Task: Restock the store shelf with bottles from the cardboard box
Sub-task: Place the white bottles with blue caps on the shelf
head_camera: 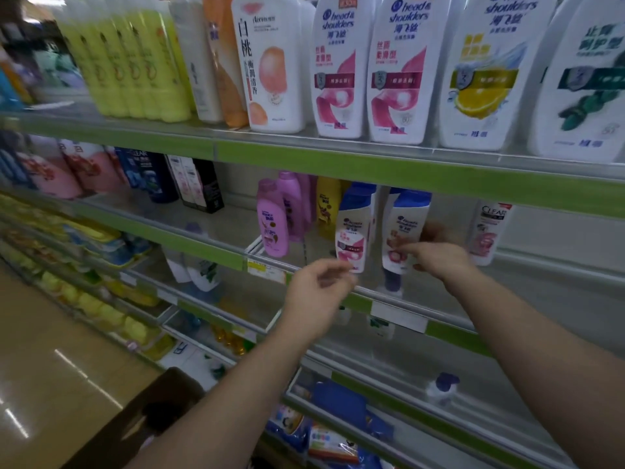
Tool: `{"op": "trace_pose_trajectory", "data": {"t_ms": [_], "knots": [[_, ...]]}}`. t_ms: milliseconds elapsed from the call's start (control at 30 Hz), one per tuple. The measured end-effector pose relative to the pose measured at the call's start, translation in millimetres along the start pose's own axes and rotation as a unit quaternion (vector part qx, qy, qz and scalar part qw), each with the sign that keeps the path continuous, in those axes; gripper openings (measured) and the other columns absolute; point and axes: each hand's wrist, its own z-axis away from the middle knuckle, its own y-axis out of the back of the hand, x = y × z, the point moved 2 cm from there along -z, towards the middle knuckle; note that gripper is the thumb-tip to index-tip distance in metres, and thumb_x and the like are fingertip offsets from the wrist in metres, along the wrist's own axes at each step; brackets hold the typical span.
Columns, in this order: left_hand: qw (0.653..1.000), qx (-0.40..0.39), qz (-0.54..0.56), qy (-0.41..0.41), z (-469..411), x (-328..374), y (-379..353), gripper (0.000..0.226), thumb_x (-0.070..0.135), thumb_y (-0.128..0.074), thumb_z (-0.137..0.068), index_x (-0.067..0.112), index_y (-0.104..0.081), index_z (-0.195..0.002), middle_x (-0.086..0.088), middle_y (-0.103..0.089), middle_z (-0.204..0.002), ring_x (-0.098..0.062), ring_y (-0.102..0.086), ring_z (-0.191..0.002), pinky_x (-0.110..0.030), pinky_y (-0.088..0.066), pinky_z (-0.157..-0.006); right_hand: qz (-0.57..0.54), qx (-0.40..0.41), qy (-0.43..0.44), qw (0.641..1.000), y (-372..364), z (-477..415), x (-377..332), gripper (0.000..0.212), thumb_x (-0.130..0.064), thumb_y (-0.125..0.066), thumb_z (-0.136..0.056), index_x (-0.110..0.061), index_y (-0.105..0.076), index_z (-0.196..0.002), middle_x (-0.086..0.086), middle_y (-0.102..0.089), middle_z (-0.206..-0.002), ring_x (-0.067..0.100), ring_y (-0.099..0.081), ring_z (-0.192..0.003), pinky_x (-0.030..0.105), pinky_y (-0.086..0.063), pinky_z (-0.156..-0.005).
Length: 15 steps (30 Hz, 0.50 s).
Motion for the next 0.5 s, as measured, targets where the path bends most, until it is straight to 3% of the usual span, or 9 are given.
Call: {"op": "trace_pose_trajectory", "data": {"t_ms": [67, 167, 267, 400, 500], "knots": [[0.999, 0.031, -0.001, 0.035, 16.8, -22.6, 22.5, 0.016, 0.015, -0.07, -0.089, 0.023, -0.072, -0.103, 0.005, -0.073, -0.095, 0.0, -0.067, -0.084, -0.014, -0.054, -0.073, -0.032, -0.011, 0.008, 0.999, -6.5, -4.5, -2.6, 0.027, -0.012, -0.082, -0.079, -0.029, -0.065, -0.09, -0.008, -0.072, -0.096, 0.013, -0.065, -0.09, 0.044, -0.055, -0.096], [0.992, 0.084, 0.002, 0.09, 44.1, -54.7, 55.7, 0.019, 0.013, -0.071, -0.088, 0.026, -0.071, -0.102, 0.0, -0.075, -0.091, -0.013, -0.071, -0.089, -0.03, -0.056, -0.079, -0.051, -0.019, 0.024, 0.998, -12.2, -8.2, -2.7, 0.028, -0.004, -0.08, -0.079, -0.027, -0.068, -0.091, -0.003, -0.074, -0.099, 0.016, -0.069, -0.094, 0.046, -0.055, -0.096], [0.983, 0.135, 0.014, 0.127, 74.4, -79.3, 83.0, 0.02, 0.006, -0.069, -0.089, 0.019, -0.07, -0.104, -0.009, -0.075, -0.089, -0.024, -0.072, -0.09, -0.031, -0.054, -0.076, -0.047, -0.043, 0.037, 0.997, -12.8, -13.8, -0.4, 0.026, -0.005, -0.078, -0.081, -0.026, -0.067, -0.091, -0.007, -0.073, -0.093, 0.012, -0.068, -0.089, 0.044, -0.055, -0.093], [0.958, 0.214, 0.026, 0.189, 119.4, -108.5, 116.2, 0.018, 0.003, -0.067, -0.091, 0.011, -0.069, -0.106, -0.02, -0.072, -0.09, -0.031, -0.069, -0.085, -0.034, -0.051, -0.073, -0.063, -0.057, 0.043, 0.995, -8.5, -19.8, 0.5, 0.03, -0.002, -0.077, -0.081, -0.012, -0.067, -0.108, 0.009, -0.072, -0.117, 0.021, -0.067, -0.105, 0.043, -0.05, -0.1], [0.938, 0.266, 0.024, 0.223, 150.4, -127.1, 131.8, 0.02, -0.001, -0.067, -0.089, 0.008, -0.067, -0.107, -0.02, -0.072, -0.087, -0.031, -0.066, -0.079, -0.033, -0.049, -0.067, -0.049, -0.042, 0.048, 0.997, -3.5, -24.5, 2.1, 0.032, -0.007, -0.078, -0.081, -0.012, -0.067, -0.11, 0.009, -0.072, -0.117, 0.025, -0.068, -0.106, 0.05, -0.052, -0.101]]}}
